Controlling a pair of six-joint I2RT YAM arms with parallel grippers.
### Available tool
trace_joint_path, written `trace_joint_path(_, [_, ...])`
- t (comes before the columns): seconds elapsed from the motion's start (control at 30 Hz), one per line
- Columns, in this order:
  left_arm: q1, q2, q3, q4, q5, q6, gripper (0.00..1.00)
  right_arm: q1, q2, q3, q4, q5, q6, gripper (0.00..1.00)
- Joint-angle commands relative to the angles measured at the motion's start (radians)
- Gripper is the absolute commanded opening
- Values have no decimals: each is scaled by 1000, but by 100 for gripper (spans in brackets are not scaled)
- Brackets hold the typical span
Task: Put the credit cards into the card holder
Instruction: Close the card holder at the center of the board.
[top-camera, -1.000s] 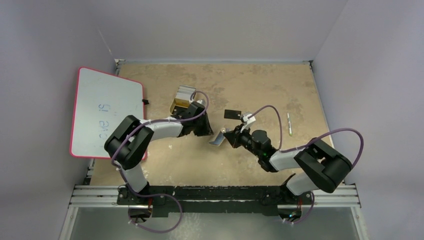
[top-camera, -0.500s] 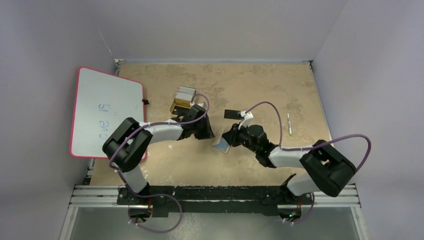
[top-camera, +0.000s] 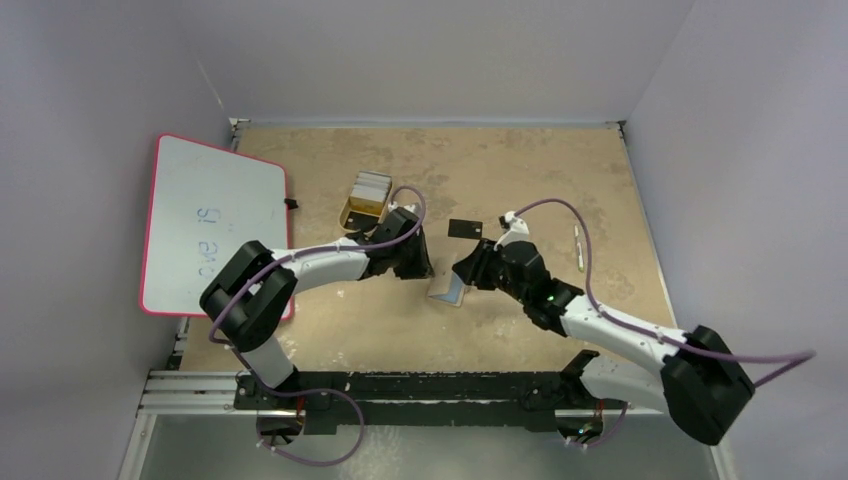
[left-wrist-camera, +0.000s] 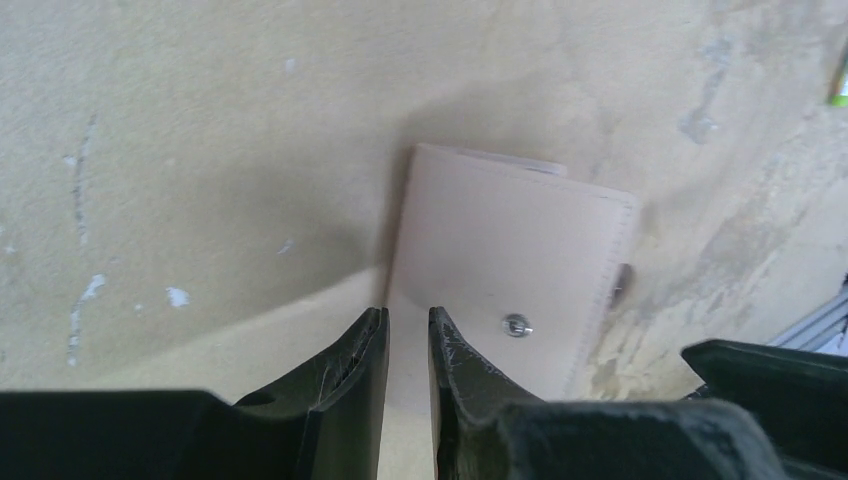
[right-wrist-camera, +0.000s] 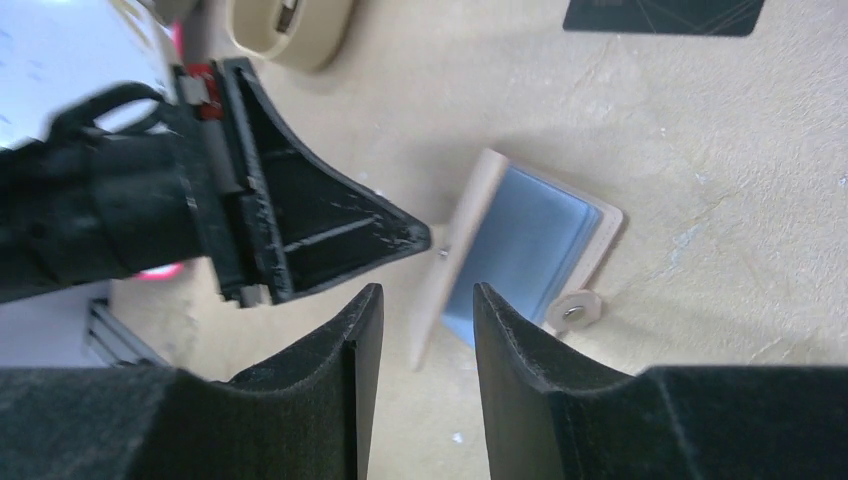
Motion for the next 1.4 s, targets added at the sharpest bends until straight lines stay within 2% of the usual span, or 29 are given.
trace_joint_path(0.0, [-15,-35,70,38,20,14,21,6,-109,56,-208,98,146,41])
trace_joint_path(0.33, [-34,68,131,85,73,39,21,4,-105,29,-256,170,292,35])
trace_joint_path(0.6, [-56,140,149,89,47,69,20,1,-72,14,-221,225,304,32])
trace_joint_path(0.8, [-66,127,150,47,-35,81,20,-11,-24,1,-157,178,296,28])
trace_joint_path(1.1, [-66,79,132,33,-62,17,20,-28,91,19,-64,142,244,24])
trace_joint_path(1.37, [-65,10,183,-144,-187,22,23,-30,147,24,6,100,217,22])
